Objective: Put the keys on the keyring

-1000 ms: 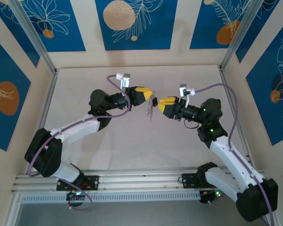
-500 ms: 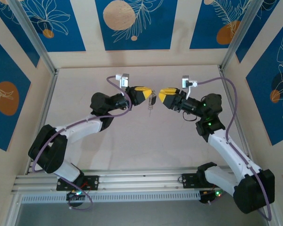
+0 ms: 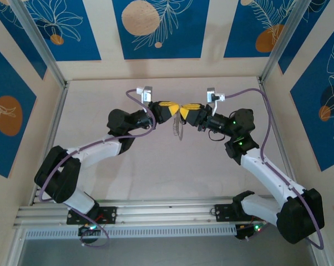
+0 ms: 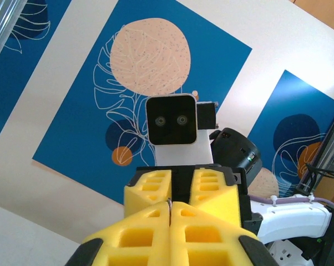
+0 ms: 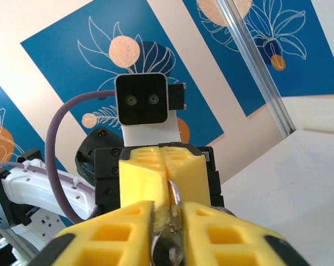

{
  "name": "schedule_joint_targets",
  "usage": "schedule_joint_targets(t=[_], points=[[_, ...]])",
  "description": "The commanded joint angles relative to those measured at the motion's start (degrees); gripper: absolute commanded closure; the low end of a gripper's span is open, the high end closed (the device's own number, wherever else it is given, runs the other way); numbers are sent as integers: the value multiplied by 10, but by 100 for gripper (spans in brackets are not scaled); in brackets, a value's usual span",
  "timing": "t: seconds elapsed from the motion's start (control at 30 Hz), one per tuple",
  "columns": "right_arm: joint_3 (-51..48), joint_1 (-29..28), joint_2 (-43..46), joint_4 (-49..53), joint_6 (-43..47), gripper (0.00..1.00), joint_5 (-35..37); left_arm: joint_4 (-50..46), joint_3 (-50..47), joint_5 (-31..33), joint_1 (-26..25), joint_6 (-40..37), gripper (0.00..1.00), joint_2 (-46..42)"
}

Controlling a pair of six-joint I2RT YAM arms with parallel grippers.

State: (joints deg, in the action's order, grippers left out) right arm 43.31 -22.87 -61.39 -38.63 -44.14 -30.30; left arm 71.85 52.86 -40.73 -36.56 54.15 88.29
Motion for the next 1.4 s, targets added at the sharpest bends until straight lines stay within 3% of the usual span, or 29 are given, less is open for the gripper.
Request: schedule_joint_targets(t=[0.0, 0.13, 0.5, 0.67, 0.8, 1.0, 1.37], points=[[13, -2, -3, -14, 5, 89, 13, 42, 5, 5, -3, 6, 100, 1], [15, -2, -5, -12, 7, 100, 7, 45, 6, 5, -3, 7, 100, 3], [26, 8, -10, 0, 14, 100, -19, 20, 16, -3, -2, 1, 100, 7], [51, 19, -16, 43, 35, 100, -52, -8, 30, -33, 9, -5, 74, 7], [72, 31, -23, 83, 53, 100, -79, -43, 38, -57, 26, -20, 67, 1], [107, 48, -44, 141, 86, 100, -111, -142, 61, -95, 57, -76, 62, -15], [157, 64, -105, 197, 130, 100, -155, -433, 172, -173, 97, -255, 57, -11]])
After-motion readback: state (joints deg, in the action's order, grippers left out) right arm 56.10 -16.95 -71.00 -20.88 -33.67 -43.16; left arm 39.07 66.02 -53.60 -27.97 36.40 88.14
